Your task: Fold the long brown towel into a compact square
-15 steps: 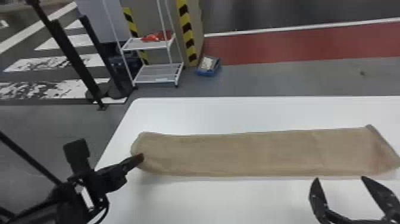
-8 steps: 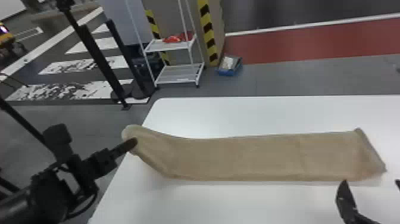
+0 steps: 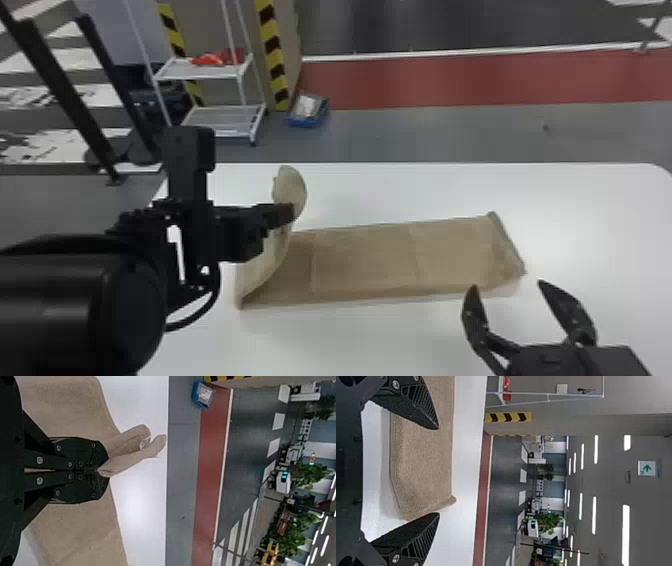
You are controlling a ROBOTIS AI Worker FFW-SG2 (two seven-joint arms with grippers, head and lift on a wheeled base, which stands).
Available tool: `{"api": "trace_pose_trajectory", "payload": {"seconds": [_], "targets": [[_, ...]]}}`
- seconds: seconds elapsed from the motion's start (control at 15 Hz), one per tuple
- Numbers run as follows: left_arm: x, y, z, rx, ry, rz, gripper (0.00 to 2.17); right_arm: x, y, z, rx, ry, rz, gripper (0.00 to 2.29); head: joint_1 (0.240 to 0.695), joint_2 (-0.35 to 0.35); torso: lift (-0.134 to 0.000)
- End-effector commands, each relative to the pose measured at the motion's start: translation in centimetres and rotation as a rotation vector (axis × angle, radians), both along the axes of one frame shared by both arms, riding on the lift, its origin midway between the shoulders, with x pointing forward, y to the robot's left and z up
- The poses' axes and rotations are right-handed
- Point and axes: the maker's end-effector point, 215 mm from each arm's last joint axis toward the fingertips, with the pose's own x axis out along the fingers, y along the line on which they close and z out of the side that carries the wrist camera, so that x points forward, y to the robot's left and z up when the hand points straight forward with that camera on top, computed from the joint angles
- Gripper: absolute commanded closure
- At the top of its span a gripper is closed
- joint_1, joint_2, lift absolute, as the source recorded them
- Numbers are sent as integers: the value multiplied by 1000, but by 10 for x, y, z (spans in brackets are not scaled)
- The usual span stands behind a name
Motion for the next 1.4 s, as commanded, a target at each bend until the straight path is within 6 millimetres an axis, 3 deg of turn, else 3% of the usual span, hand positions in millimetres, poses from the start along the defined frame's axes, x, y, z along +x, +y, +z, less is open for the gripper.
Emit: {"api": "trace_pose_trajectory", "payload": {"seconds": [0.0,0.13,0.2,0.27,0.33,0.47,0.67,0.87,0.93,1.07,1.13,1.2,1.33], "targets": [[3,-53,-18,72,19,-81,2091,1,-2,-2,6,3,-7,113,695,35,-108],[0,-77,-43,108,55,-119,2088,3,-6,0,10,-2,-15,113,695,-14,-108],[-3,-87,-51,112,64,-139,1946,4,-8,-1,14,-3,-20,113,695,-34,-108],[-5,-98,-56,112,53,-161,1052,4,-10,-2,19,-1,-25,113,695,-50,-108],[-7,-107,-58,111,42,-179,2,7,-10,-1,18,-2,-25,113,695,-67,-108],[-15,-116,-62,104,40,-197,-2,11,-8,-1,21,-4,-22,113,695,-110,-108],[-21,-110,-69,95,54,-189,36,17,-1,-4,22,4,-8,113,695,-125,-108],[-1,-63,-55,76,-66,-82,36,29,14,-6,22,20,17,113,695,-103,-108],[11,-33,-47,65,-137,-24,36,36,24,-12,14,39,35,113,695,-85,-108],[16,36,-57,28,-159,98,36,48,49,-22,6,67,81,113,695,-33,-108],[13,71,-59,4,-172,159,36,54,59,-27,1,80,102,113,695,6,-108],[3,112,-64,-26,-174,223,36,60,72,-35,-4,98,126,113,695,93,-108],[-19,165,-64,-50,-195,294,36,71,101,-51,-15,128,180,113,695,183,-108]]}}
